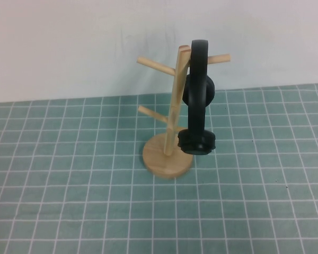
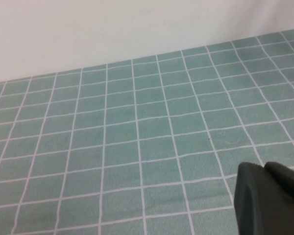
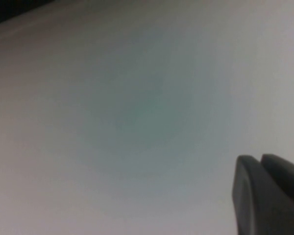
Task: Take out the headphones from the headphone stand
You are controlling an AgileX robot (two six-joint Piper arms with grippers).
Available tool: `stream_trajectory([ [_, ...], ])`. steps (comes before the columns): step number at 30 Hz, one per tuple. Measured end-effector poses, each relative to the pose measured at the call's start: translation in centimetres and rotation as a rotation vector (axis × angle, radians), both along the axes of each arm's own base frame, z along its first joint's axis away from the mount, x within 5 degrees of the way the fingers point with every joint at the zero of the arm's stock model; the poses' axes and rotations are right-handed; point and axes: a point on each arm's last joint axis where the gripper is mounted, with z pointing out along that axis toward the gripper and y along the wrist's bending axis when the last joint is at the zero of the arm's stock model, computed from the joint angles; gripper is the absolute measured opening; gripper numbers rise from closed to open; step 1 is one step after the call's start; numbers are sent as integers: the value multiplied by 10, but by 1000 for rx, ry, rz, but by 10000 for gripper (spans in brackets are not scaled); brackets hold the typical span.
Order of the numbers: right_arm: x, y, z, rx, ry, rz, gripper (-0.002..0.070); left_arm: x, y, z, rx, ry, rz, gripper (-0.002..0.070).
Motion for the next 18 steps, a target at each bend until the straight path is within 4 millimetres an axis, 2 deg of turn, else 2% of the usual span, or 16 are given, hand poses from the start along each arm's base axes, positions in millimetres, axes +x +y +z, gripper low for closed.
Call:
stream_trajectory([
  [4,11,-8,40,107,313,-16,-6,0,0,0,0,0,0,-7],
  [7,34,-17,48,189,571,-82,-6,0,0,0,0,0,0,-7],
  [12,86,-20,19,261,1038,-126,-6,0,0,0,0,0,0,-7],
  [15,112,-17,0,145,1270,-158,-6,0,0,0,0,0,0,-7],
  [16,119,-17,-5,83,1323,-174,-6,0,0,0,0,0,0,-7],
  [18,133,-13,-11,68,1387,-138,-6,0,0,0,0,0,0,-7],
])
